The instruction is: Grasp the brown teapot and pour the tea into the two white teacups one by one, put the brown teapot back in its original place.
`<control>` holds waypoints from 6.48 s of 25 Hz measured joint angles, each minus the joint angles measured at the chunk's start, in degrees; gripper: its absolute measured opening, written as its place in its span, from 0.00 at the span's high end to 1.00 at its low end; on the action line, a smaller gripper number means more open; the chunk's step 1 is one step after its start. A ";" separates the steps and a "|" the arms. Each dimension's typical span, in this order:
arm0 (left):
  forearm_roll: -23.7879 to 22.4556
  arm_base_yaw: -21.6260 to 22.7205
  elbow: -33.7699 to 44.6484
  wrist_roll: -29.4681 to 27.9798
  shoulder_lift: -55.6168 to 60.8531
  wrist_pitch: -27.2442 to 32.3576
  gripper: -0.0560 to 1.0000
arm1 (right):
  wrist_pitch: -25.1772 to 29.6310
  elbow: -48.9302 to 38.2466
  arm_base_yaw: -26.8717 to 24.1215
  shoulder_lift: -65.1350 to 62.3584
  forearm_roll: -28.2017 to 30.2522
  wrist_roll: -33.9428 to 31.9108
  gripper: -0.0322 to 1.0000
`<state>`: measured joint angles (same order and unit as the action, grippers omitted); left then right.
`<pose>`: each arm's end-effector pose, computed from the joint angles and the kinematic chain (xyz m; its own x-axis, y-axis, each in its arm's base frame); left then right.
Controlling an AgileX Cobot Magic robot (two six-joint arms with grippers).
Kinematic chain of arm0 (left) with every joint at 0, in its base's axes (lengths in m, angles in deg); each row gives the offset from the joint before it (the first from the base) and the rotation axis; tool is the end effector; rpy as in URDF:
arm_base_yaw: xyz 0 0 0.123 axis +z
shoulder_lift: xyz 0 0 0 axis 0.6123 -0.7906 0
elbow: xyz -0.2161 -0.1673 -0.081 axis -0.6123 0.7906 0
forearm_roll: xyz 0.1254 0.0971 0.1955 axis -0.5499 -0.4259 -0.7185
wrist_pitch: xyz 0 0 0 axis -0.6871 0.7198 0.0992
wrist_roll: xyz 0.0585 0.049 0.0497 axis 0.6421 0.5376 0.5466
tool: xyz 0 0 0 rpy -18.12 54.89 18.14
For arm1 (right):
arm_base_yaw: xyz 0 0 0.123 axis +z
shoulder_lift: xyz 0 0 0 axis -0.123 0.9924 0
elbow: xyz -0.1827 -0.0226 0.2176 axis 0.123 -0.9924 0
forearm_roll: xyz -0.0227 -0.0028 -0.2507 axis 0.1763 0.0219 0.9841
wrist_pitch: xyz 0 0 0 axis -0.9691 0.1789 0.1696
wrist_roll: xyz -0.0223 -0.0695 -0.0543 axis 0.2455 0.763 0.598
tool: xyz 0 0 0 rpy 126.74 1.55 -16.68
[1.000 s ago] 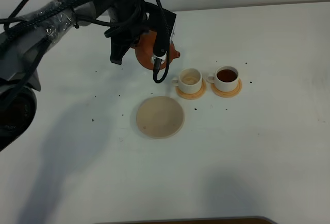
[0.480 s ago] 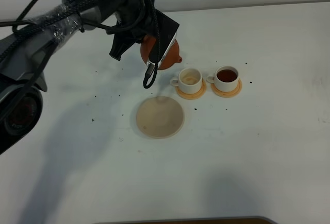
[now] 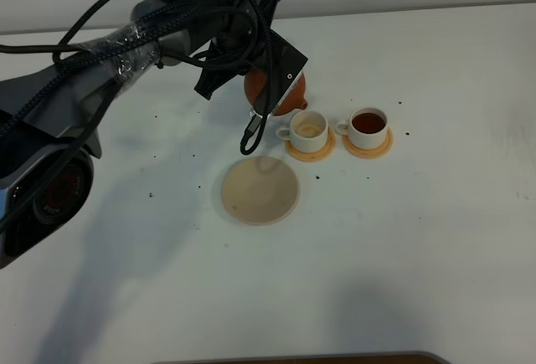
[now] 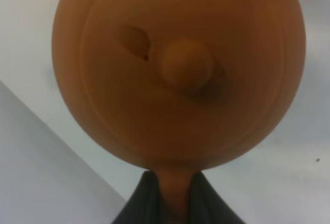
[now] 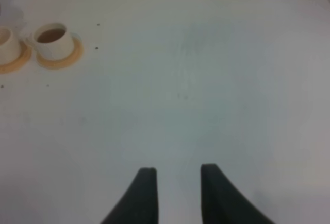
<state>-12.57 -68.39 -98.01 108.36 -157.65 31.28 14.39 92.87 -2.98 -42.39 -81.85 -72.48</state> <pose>0.4590 -0.2456 0.1906 0.5407 0.7704 0.3379 0.5971 -0.6344 0.4908 -0.0119 0.0122 0.2783 -0.4666 -0.0888 -0.8800 -0.2215 0.9750 0.0190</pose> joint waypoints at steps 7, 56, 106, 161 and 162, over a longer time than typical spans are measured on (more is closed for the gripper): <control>-3.51 -1.22 0.00 1.48 -0.10 -0.48 0.81 | 0.00 0.00 0.00 0.00 0.00 0.00 0.74; -15.64 -6.36 0.00 17.27 -0.10 -5.78 0.81 | 0.00 0.00 0.00 0.00 0.00 0.00 0.74; -18.29 -8.37 0.11 28.47 -0.10 -11.35 0.81 | 0.00 0.00 0.05 0.00 0.00 0.00 0.74; -22.46 -10.16 0.11 28.47 -0.10 -12.40 0.81 | 0.00 0.00 0.05 0.00 0.00 0.00 0.74; -22.46 -10.16 0.11 28.47 -0.10 -12.40 0.81 | 0.00 0.00 0.05 0.00 0.00 0.00 0.74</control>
<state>-35.03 -78.55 -97.90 136.83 -157.75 18.88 14.39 92.87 -2.93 -42.39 -81.85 -72.48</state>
